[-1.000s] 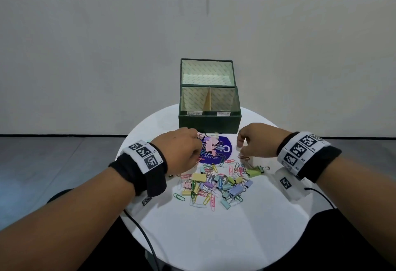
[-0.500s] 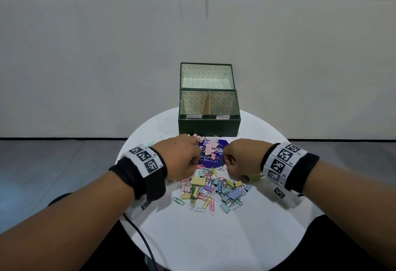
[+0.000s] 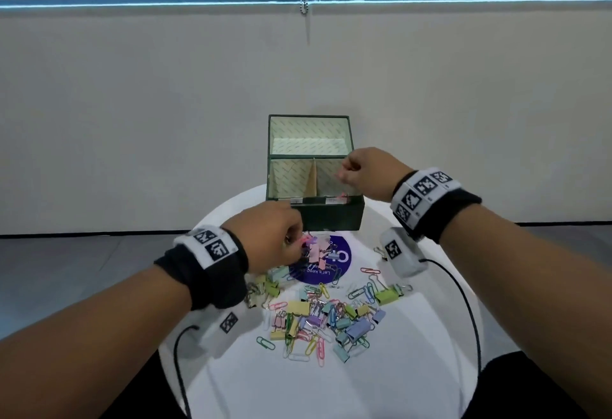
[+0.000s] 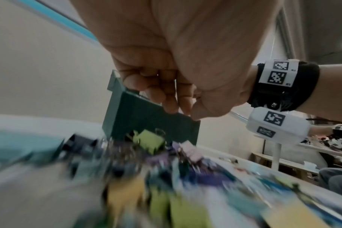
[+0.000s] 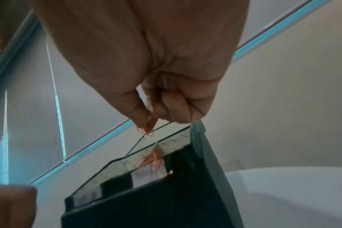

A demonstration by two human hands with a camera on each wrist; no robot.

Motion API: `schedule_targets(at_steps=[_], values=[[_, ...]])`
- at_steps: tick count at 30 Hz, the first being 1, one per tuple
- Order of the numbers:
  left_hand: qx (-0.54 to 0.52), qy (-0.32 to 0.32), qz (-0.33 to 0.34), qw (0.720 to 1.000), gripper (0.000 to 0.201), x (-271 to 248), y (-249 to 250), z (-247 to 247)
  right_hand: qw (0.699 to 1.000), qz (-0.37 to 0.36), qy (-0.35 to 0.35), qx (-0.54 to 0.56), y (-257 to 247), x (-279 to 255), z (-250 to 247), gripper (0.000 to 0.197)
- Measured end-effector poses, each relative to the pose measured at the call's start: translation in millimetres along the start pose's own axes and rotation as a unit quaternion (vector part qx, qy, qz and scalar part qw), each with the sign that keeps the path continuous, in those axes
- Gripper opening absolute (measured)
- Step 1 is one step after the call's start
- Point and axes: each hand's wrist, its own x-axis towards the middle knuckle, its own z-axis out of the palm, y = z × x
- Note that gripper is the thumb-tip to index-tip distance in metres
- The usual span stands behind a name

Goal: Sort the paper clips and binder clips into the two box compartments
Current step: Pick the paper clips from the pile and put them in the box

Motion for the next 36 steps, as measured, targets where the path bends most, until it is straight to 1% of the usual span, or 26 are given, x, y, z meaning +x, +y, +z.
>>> schedule_targets(at_steps=[1,2,3,5,6,7,9,12,14,16,17,18,20,22,25,28,30,32,36], values=[[-0.011,0.005,-0.016,1.0,0.012,9,1,-7,1.0,0.009,-0.014,0.006,-2,7,-1,0.012],[-0.024,0.016,-0.032,0.999,0.012,20,2,-14,0.999,0.017,-0.031,0.023,-5,12,-2,0.016],[-0.034,0.03,-0.044,0.998,0.012,33,3,-20,0.998,0.022,-0.041,0.042,-7,16,-4,0.025],[-0.039,0.053,-0.06,0.996,0.012,58,4,-28,0.997,0.021,-0.04,0.064,-8,21,-9,0.037],[-0.033,0.058,-0.065,0.996,0.013,69,4,-29,0.997,0.018,-0.031,0.071,-8,20,-12,0.038],[-0.023,0.059,-0.068,0.996,0.015,78,5,-28,0.997,0.013,-0.019,0.075,-6,18,-14,0.036],[-0.002,0.056,-0.069,0.996,0.018,93,7,-24,0.997,0.003,0.004,0.079,0,9,-17,0.026],[0.01,0.042,-0.07,0.997,0.024,101,10,-17,0.998,-0.008,0.014,0.052,14,-15,-17,0.013],[-0.001,0.05,-0.056,0.997,0.022,94,10,-16,1.0,-0.021,-0.012,0.001,26,-32,-14,0.01],[-0.009,0.072,-0.029,0.997,0.007,77,8,-18,0.995,-0.023,-0.072,-0.062,38,-46,-8,0.009],[-0.003,0.077,-0.01,0.997,0.005,66,7,-18,0.989,-0.016,-0.109,-0.098,44,-51,-3,0.01],[0.007,0.071,0.006,0.997,0.006,54,5,-18,0.981,-0.005,-0.143,-0.135,49,-54,3,0.013],[0.028,0.031,0.017,0.999,0.005,29,0,-18,0.966,0.016,-0.184,-0.182,55,-56,15,0.022],[0.05,-0.012,0.022,0.998,0.009,5,-10,-15,0.963,0.022,-0.19,-0.188,55,-56,23,0.032],[0.058,-0.065,0.033,0.996,0.014,-27,-23,-8,0.962,0.001,-0.171,-0.211,51,-54,32,0.041],[0.034,-0.07,0.043,0.996,0.016,-51,-31,-1,0.95,-0.009,-0.177,-0.255,44,-54,37,0.049],[0.017,-0.059,0.059,0.996,0.019,-61,-33,3,0.946,-0.017,-0.177,-0.272,41,-56,40,0.043],[0.002,-0.052,0.074,0.996,0.023,-65,-33,6,0.949,-0.015,-0.168,-0.267,39,-57,41,0.032],[0.022,-0.085,0.1,0.991,0.031,-64,-28,13,0.946,-0.028,-0.165,-0.277,34,-62,45,0.003]])
